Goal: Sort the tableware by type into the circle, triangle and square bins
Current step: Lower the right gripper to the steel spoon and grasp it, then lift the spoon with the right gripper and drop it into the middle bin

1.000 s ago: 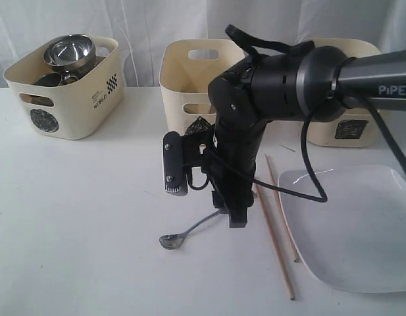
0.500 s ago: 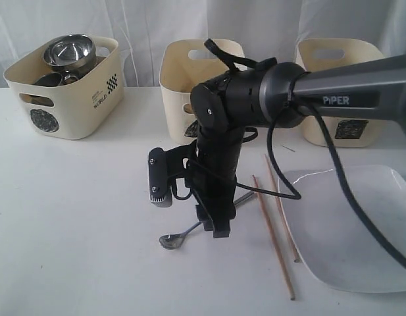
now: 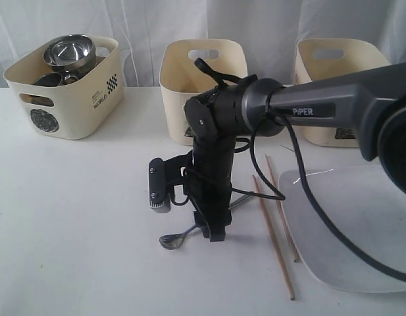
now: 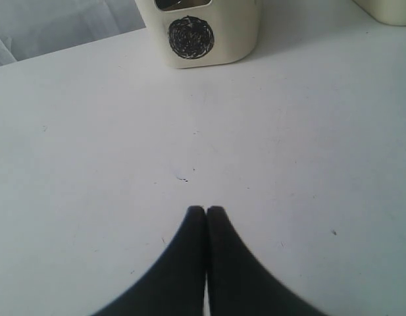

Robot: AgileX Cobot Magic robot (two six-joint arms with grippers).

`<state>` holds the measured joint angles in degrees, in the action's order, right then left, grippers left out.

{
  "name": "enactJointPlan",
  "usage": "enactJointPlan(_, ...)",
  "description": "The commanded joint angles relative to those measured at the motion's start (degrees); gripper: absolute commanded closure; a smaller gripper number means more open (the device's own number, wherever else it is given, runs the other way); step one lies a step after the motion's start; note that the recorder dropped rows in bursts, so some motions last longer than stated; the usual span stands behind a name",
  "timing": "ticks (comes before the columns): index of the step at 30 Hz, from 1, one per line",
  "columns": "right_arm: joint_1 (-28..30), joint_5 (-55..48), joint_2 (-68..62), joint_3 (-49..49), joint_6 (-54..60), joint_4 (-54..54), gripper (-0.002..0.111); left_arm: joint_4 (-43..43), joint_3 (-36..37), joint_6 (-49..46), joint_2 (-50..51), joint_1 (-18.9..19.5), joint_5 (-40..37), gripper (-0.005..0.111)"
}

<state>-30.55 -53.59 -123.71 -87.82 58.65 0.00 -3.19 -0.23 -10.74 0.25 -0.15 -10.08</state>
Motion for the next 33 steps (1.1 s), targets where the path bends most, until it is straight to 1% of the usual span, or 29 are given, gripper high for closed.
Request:
enactJointPlan(1,0.33,2.15,-2.50,0.32,0.25,1.87,0.060,-0.14,0.23,0.40,-0.25,0.06,0.30,0.107)
enactJointPlan(2,0.33,1.35,-2.63,0.32,-0.80,2.27,0.068,-0.14,0.23,0.40,-0.25,0.06,0.30,0.107)
enactJointPlan(6,0.33,-0.81,-2.40,0.32,-8.09,5.22,0.109,-0.14,0.23,0.40,-0.25,0.06,0.30,0.107)
enactJointPlan(9,0.33,0.82,-1.42,0.32,-14.15,8.63,0.108,-0.14,0.23,0.40,-0.25,0.06,0.30,0.107)
enactJointPlan(13,0.33,5.99,1.35,0.32,-21.65,14.36,0.108,-0.14,0.23,0.40,-0.25,0.06,0.30,0.107)
enactJointPlan(14,0.33,7.65,3.09,0.32,-24.75,16.78,0.108,-0.14,0.23,0.40,-0.25,0.06,0.30,0.107)
enactJointPlan(17,0.33,12.47,7.37,0.61,-31.69,19.54,0.108,-0.14,0.23,0.40,-0.25,0.06,0.30,0.107)
enactJointPlan(19,1.59,18.93,11.06,0.70,-35.37,19.54,0.108,-0.14,0.23,0.40,-0.25,0.06,0.30,0.107)
enactJointPlan(20,3.45,25.29,13.25,1.49,-39.21,19.96,0.108,-0.14,0.23,0.40,-0.25,0.06,0.30,0.107)
enactJointPlan(21,4.71,28.38,14.18,2.09,-41.49,20.41,0.108,-0.14,0.23,0.40,-0.25,0.06,0.30,0.107)
enactJointPlan(23,9.11,37.97,16.17,4.02,-47.81,21.03,0.108,-0.14,0.23,0.40,-0.25,0.06,0.30,0.107)
enactJointPlan(26,12.21,44.84,16.29,4.13,-52.32,21.17,0.108,-0.14,0.23,0.40,-0.25,0.06,0.30,0.107)
enactJointPlan(27,13.33,49.05,16.16,4.13,-55.72,21.17,0.108,-0.14,0.23,0.40,-0.25,0.06,0.30,0.107)
enactJointPlan(29,14.95,55.22,15.55,3.15,-58.65,21.17,0.108,-0.14,0.23,0.40,-0.25,0.06,0.30,0.107)
enactJointPlan(31,16.15,57.14,14.56,0.94,-61.67,21.17,0.108,-0.14,0.23,0.40,-0.25,0.06,0.30,0.107)
enactJointPlan(33,16.55,57.26,13.29,-1.19,-62.07,21.17,0.108,-0.14,0.23,0.40,-0.25,0.06,0.30,0.107)
